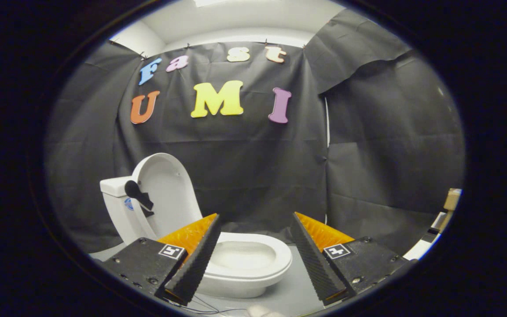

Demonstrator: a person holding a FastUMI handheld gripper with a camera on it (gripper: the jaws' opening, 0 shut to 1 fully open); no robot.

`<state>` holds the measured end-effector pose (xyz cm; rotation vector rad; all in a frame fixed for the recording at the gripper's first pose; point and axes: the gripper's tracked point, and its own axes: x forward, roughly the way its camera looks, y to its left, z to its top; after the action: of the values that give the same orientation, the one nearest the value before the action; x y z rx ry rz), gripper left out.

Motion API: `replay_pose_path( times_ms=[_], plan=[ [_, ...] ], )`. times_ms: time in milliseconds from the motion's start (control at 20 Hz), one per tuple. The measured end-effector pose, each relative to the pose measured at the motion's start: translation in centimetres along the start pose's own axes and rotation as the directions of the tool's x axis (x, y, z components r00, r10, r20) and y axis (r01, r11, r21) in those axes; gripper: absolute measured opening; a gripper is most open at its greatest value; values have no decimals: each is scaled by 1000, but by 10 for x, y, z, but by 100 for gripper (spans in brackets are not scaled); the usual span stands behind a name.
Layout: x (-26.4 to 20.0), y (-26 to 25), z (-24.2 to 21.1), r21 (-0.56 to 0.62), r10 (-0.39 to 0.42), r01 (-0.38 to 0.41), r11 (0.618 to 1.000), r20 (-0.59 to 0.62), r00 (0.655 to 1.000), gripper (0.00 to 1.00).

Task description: Open the toilet lid.

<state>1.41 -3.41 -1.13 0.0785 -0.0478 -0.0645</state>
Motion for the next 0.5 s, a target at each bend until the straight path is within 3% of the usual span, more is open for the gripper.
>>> replay_pose_path(
  times_ms=[500],
  plan=[
    [3, -5, -18, 1, -11, 11, 1000, -47, 999, 100]
  ],
)
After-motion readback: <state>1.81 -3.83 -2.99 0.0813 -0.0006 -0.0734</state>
